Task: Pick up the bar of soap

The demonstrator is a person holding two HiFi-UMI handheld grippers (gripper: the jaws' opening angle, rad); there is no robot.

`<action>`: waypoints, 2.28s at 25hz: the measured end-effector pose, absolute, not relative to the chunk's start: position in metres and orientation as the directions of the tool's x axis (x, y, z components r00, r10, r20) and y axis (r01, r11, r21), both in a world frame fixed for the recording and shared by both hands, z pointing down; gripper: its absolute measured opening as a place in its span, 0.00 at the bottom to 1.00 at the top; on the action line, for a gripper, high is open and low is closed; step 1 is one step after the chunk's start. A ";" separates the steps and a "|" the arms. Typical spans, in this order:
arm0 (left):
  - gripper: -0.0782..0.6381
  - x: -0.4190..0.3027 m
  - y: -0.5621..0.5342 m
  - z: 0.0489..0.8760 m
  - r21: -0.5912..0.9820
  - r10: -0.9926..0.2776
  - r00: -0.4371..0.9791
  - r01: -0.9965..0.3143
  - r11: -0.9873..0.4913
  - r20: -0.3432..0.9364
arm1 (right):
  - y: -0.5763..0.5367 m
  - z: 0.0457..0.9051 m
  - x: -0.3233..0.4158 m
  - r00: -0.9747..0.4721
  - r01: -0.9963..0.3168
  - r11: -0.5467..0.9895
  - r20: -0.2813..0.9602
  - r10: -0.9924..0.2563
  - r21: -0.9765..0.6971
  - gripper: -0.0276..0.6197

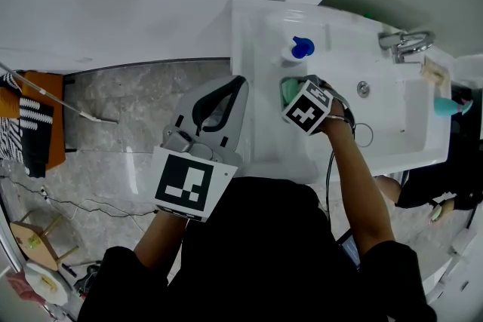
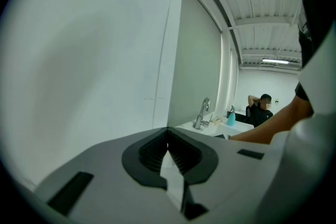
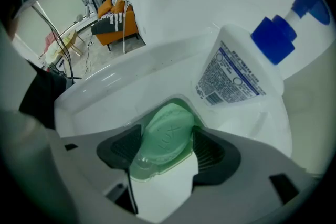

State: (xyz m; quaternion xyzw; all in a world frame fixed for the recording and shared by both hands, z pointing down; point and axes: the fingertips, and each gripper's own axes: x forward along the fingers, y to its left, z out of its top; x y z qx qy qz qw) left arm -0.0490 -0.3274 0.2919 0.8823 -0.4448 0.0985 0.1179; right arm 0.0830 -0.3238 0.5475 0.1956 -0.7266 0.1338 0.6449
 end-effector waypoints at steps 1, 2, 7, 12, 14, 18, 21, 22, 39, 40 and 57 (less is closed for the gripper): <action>0.12 -0.049 -0.327 0.292 0.122 -0.764 0.583 -0.809 -0.574 0.277 | -0.324 0.548 0.083 -0.082 -0.462 0.885 0.991 -0.110 0.060 0.51; 0.12 -0.050 -0.327 0.292 0.125 -0.764 0.583 -0.810 -0.572 0.276 | -0.323 0.549 0.083 -0.072 -0.465 0.883 0.992 -0.108 0.063 0.51; 0.12 -0.047 -0.327 0.289 0.124 -0.764 0.586 -0.808 -0.576 0.272 | -0.323 0.559 0.084 -0.021 -0.432 0.901 0.999 -0.045 0.031 0.54; 0.12 -0.050 -0.327 0.293 0.133 -0.765 0.581 -0.812 -0.568 0.277 | -0.323 0.559 0.084 -0.033 -0.435 0.900 0.999 -0.032 0.014 0.54; 0.12 -0.051 -0.326 0.292 0.134 -0.768 0.579 -0.814 -0.566 0.274 | -0.324 0.558 0.084 -0.052 -0.435 0.900 0.997 -0.048 0.021 0.55; 0.12 -0.051 -0.327 0.291 0.133 -0.769 0.579 -0.814 -0.566 0.272 | -0.325 0.552 0.085 -0.124 -0.457 0.889 0.988 -0.097 0.030 0.55; 0.12 -0.051 -0.327 0.290 0.137 -0.769 0.580 -0.813 -0.566 0.268 | -0.321 0.542 0.084 -0.208 -0.509 0.861 0.971 -0.117 -0.006 0.52; 0.12 -0.052 -0.327 0.290 0.138 -0.768 0.580 -0.813 -0.566 0.269 | -0.319 0.540 0.083 -0.229 -0.520 0.854 0.966 -0.120 -0.017 0.52; 0.12 -0.048 -0.328 0.294 0.138 -0.762 0.583 -0.811 -0.569 0.281 | -0.309 0.561 0.090 -0.023 -0.408 0.913 1.000 0.002 -0.012 0.57; 0.12 -0.047 -0.328 0.293 0.136 -0.763 0.584 -0.810 -0.571 0.278 | -0.310 0.561 0.090 -0.033 -0.415 0.910 0.999 -0.002 -0.012 0.57; 0.12 -0.049 -0.327 0.291 0.131 -0.760 0.586 -0.808 -0.574 0.282 | -0.319 0.508 0.091 -0.441 -0.665 0.702 0.892 -0.095 -0.254 0.51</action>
